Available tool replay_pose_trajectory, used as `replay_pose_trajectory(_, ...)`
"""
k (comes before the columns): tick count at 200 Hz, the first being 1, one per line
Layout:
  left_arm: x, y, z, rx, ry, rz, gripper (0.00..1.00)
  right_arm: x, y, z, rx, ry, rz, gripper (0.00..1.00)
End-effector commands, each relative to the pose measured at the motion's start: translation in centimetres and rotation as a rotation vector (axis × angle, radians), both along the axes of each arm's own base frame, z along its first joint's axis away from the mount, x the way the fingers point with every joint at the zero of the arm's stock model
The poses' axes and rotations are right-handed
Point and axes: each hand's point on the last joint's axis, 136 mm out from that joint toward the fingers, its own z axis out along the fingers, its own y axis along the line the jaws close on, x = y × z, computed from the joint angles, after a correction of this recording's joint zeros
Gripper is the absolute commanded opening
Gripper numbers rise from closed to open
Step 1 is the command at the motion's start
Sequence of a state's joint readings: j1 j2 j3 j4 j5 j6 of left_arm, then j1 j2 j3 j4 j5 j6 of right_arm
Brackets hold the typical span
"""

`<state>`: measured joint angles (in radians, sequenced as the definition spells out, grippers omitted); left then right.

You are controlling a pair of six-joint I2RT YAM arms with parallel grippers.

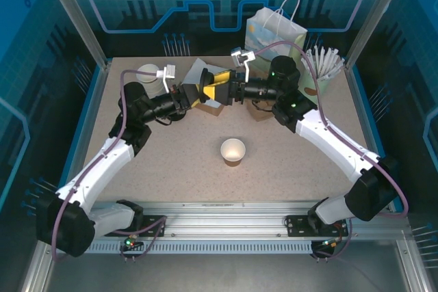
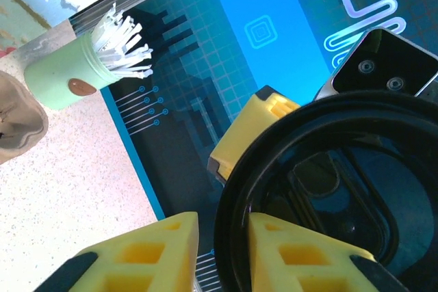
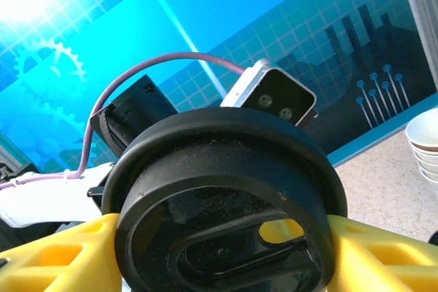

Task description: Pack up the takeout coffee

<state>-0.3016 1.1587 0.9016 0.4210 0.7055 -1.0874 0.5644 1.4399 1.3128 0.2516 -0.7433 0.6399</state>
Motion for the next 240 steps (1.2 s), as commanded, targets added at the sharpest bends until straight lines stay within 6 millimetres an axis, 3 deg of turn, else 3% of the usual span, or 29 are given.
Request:
replay_pose_trajectory(1,0.4,0.1,-1.1,0.008,0.015,0.019,0.34,0.6,-1.7,0.6,-0.008,0.027,-0.061,0.63)
replay_pose_trajectory(27,1.5,1.9,-3.4,0.062,0.062,0.094,0.44,2.3,-4.4,-2.0,-0.076,0.139,-0.164,0.62)
replay_pose_trajectory(37,2.0,3.1,-4.8,0.11,0.091,0.146,0.47,2.8,-5.6,-3.9,-0.142,0.193,-0.217,0.61)
replay_pose_trajectory(52,2.6,5.3,-7.4,0.228,0.136,0.242,0.51,2.9,-7.5,-8.2,-0.336,0.256,-0.315,0.61)
replay_pose_trajectory(82,2.0,8.1,-10.9,0.503,0.154,0.326,0.56,0.8,-10.3,-15.9,-0.692,0.319,-0.405,0.63)
replay_pose_trajectory(114,0.7,9.0,-13.1,0.641,0.159,0.3,0.61,-2.0,-11.7,-21.0,-0.991,0.337,-0.388,0.63)
replay_pose_trajectory(137,-0.2,9.1,-13.9,0.676,0.154,0.281,0.67,-3.5,-11.5,-23.2,-1.135,0.346,-0.325,0.62)
replay_pose_trajectory(183,-0.2,9.8,-14.0,0.695,0.143,0.317,0.67,-4.5,-9.5,-26.3,-1.319,0.349,-0.18,0.62)
replay_pose_trajectory(240,-0.1,9.8,-14.3,0.688,0.141,0.324,0.68,-4.5,-7.7,-27.8,-1.435,0.318,-0.106,0.61)
